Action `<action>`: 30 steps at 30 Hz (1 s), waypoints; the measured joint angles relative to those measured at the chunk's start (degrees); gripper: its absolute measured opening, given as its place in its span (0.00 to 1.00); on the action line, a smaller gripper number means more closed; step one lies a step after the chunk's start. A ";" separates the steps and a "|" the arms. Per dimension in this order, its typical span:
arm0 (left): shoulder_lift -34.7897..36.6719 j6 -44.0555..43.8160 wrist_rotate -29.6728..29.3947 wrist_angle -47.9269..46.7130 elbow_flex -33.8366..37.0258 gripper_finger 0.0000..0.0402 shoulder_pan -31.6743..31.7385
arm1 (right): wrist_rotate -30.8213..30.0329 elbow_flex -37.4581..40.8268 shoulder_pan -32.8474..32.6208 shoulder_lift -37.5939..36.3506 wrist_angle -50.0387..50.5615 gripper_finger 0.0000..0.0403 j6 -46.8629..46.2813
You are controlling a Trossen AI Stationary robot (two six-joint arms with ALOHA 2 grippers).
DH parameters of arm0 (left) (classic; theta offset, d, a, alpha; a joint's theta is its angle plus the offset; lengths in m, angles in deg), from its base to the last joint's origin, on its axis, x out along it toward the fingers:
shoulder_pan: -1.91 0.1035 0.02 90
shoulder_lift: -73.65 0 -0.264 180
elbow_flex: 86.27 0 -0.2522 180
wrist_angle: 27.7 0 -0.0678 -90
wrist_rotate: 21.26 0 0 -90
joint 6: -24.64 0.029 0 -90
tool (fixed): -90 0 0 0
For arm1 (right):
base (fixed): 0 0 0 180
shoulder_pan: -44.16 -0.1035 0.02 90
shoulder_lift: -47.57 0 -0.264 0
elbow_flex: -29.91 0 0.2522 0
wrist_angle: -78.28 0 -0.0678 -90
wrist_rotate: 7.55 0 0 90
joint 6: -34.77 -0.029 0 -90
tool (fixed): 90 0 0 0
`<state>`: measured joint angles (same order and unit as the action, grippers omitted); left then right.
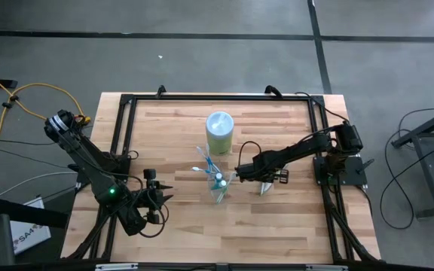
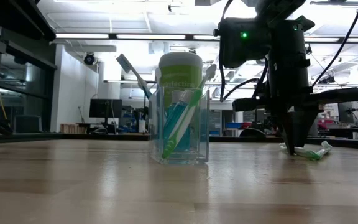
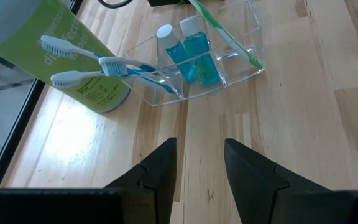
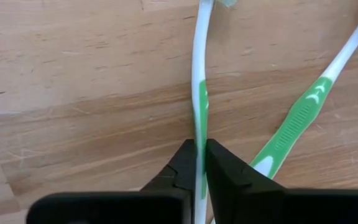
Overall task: Pick & Place toothbrushing station
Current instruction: Put the left green toothbrush into the transparent organizer
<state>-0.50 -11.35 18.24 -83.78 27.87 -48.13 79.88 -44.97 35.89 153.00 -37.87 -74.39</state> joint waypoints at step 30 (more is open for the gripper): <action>0.00 0.00 0.94 -0.10 0.00 0.32 -0.02 | -10.66 0.20 0.04 -1.94 -3.27 0.02 3.65</action>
<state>-0.50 -11.35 19.18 -83.88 27.87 -48.15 69.22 -44.78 35.93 151.06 -41.14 -70.74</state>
